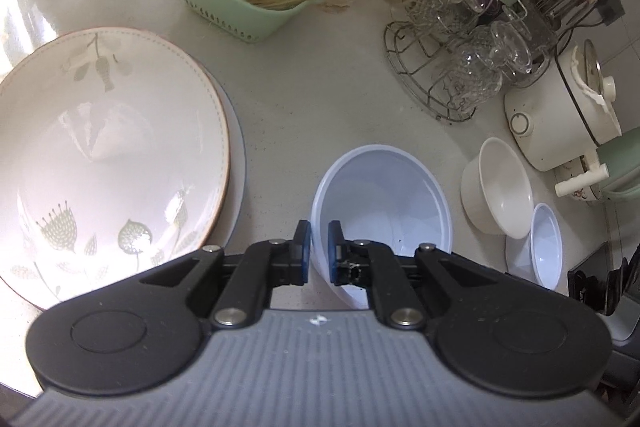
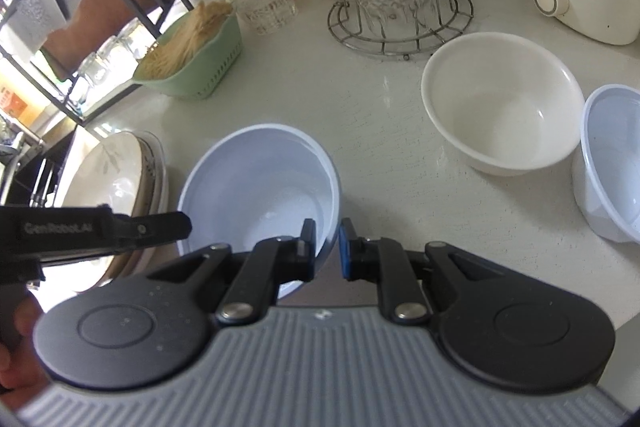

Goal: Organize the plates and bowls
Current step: 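Lift the pale blue bowl and carry it over the other blue bowl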

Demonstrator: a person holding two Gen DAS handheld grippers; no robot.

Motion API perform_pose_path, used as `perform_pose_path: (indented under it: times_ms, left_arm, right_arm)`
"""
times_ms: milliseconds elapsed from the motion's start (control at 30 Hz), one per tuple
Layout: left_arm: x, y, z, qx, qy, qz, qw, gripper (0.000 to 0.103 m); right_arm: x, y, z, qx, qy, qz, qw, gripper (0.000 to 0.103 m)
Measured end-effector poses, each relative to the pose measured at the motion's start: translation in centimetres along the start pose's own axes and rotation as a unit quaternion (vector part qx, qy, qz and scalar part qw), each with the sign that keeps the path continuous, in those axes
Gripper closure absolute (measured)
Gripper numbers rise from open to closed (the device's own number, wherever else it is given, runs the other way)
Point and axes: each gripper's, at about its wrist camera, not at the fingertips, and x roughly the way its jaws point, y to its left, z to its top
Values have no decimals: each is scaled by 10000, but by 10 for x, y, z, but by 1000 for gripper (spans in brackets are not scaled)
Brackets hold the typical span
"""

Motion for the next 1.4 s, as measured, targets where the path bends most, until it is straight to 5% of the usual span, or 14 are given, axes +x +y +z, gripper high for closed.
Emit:
perform_pose_path:
  times_ms: [367, 433, 1033, 1400]
  left_arm:
    - [-5, 0, 1, 448, 201, 157, 9987, 91]
    - [-10, 1, 3, 507, 199, 226, 9983, 90]
    - [-99, -50, 34, 1490, -776, -346, 9852, 87]
    - [-85, -98, 42, 2154, -917, -580, 9705, 87]
  right_arm:
    - [-15, 8, 3, 155, -149, -335, 9992, 86]
    - [-23, 8, 4, 216, -237, -452, 9985, 78]
    - [-119, 26, 16, 304, -1386, -687, 9875, 78]
    - [-129, 21, 14, 346, -1678, -961, 9805, 78]
